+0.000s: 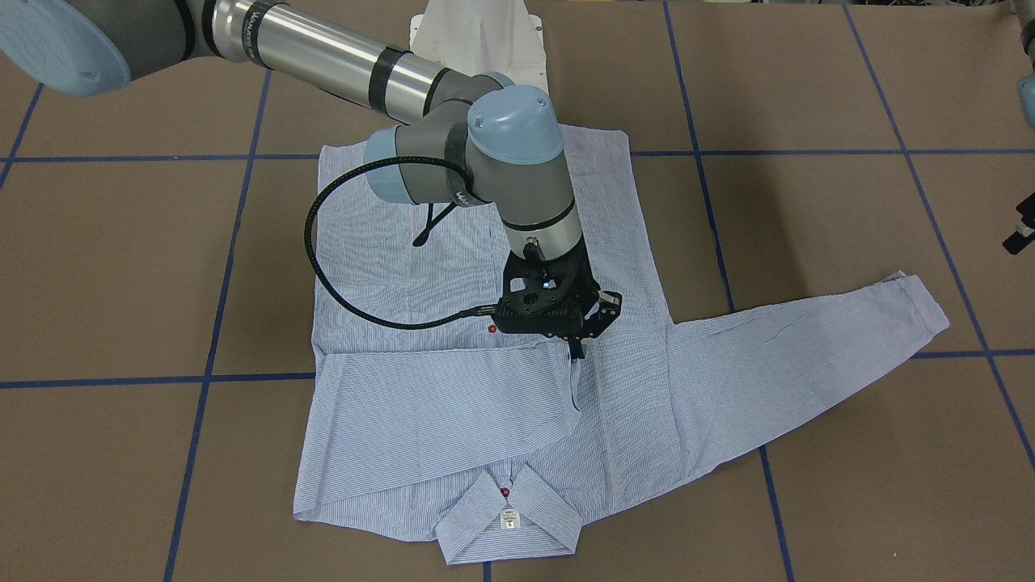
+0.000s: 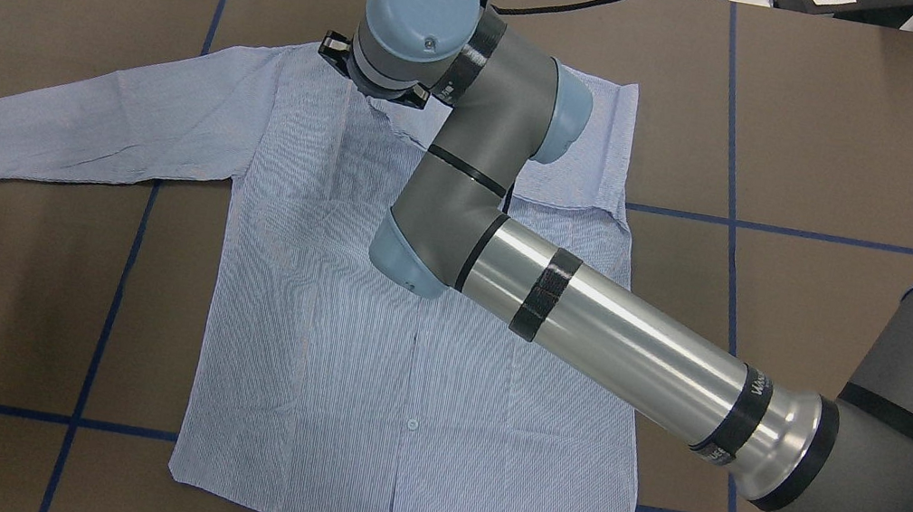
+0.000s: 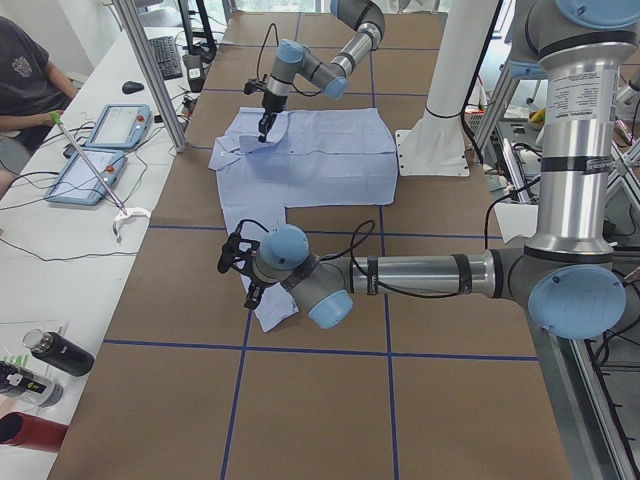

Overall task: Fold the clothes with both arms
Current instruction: 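Carry the sleeve with the right gripper across the shirt toward the collar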

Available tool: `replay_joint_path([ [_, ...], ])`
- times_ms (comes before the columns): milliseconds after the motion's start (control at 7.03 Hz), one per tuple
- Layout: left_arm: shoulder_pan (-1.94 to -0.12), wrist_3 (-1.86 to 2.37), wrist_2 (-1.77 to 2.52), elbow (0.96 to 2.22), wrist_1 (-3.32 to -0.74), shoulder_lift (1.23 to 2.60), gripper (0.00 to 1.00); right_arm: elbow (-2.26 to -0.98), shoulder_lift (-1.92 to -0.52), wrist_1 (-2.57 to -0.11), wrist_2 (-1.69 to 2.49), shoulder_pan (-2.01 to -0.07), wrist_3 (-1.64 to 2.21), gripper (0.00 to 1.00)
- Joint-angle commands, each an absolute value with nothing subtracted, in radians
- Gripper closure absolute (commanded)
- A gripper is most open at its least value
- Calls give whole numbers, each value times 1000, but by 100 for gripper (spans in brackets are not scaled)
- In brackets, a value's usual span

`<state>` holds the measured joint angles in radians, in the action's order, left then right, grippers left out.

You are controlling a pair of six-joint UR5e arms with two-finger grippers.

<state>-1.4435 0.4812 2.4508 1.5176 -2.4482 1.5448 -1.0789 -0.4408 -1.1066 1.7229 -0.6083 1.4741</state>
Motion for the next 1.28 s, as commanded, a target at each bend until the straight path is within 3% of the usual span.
replay_joint_path([
  [0, -1443, 482, 2451, 1519, -2448, 1545, 0, -1051, -407, -1104, 1714, -604, 1474, 100],
  [427, -1443, 482, 2451, 1525, -2448, 1545, 0, -1022, -390, -1066, 1697, -598, 1474, 100],
  [711, -1442, 482, 2451, 1525, -2448, 1545, 0, -1016, -388, -1052, 1677, -589, 1474, 3],
  [1138, -1430, 480, 2439, 1520, -2451, 1549, 0, -1020, -374, -1055, 1657, -572, 1599, 0],
])
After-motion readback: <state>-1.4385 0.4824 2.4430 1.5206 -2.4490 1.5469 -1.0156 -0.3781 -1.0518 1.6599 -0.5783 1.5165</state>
